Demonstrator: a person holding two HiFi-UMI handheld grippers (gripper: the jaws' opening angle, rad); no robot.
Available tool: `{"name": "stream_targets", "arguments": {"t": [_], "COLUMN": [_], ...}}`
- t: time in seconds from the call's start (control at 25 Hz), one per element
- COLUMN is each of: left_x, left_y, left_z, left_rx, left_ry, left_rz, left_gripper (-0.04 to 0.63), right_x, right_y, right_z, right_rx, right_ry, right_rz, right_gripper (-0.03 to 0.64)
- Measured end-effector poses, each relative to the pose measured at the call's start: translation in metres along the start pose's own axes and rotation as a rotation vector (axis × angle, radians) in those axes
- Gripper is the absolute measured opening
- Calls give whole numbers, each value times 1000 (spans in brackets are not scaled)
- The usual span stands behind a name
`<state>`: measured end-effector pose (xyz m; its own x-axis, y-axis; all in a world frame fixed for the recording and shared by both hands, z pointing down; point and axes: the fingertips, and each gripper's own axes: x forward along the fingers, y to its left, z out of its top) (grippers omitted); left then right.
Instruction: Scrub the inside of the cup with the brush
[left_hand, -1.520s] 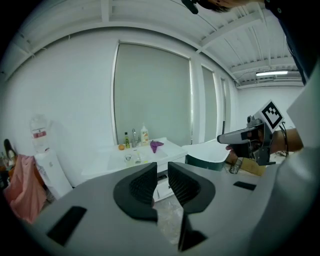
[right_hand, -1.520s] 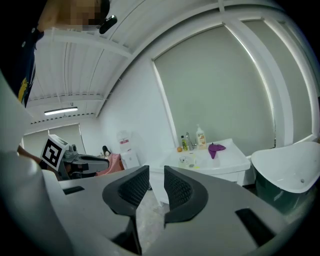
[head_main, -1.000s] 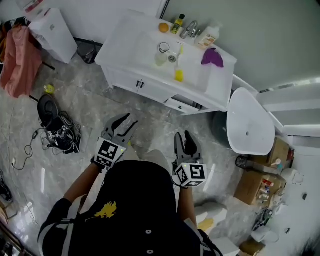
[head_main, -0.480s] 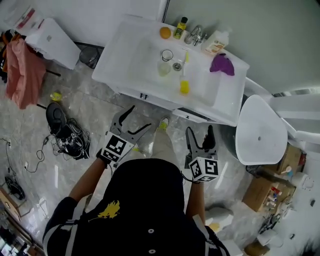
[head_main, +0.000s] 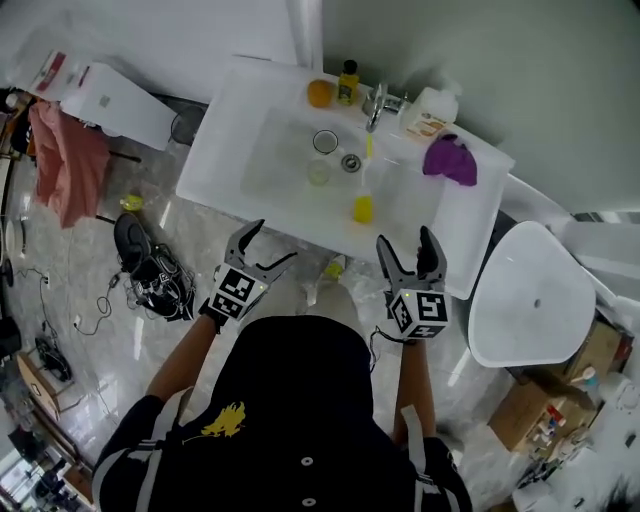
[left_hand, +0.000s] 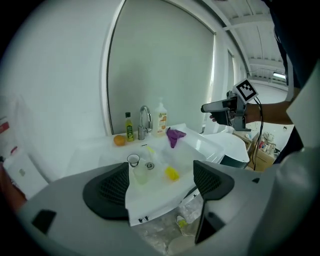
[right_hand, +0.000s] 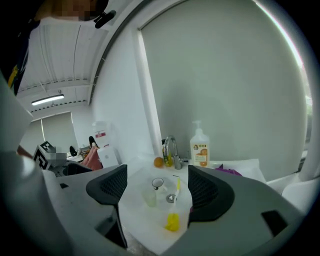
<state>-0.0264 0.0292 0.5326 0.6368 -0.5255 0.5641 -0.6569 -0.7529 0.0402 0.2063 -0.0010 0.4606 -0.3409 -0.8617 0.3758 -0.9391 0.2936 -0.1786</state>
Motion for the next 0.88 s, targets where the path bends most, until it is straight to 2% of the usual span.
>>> {"name": "stream_targets", "arguments": {"t": [0.12, 0.28, 0.56, 0.88], "left_x": [15, 47, 120, 238], "left_y": [13, 39, 83, 121], "left_z": [3, -16, -79, -147], "left_rx": [-11, -11, 6, 2], "left_ry": [19, 66, 206, 335], "left_rz": [13, -6, -157, -311], "left_gripper": [402, 407, 414, 414], "right_x": [27, 73, 147, 239], "right_y": [-16, -33, -56, -93], "right_z": [1, -8, -43, -123], "right_rx": [-2, 18, 66, 104], "right_ry": [25, 75, 210, 400], "right_rz": [10, 1, -57, -93], "right_gripper": [393, 391, 391, 359]}}
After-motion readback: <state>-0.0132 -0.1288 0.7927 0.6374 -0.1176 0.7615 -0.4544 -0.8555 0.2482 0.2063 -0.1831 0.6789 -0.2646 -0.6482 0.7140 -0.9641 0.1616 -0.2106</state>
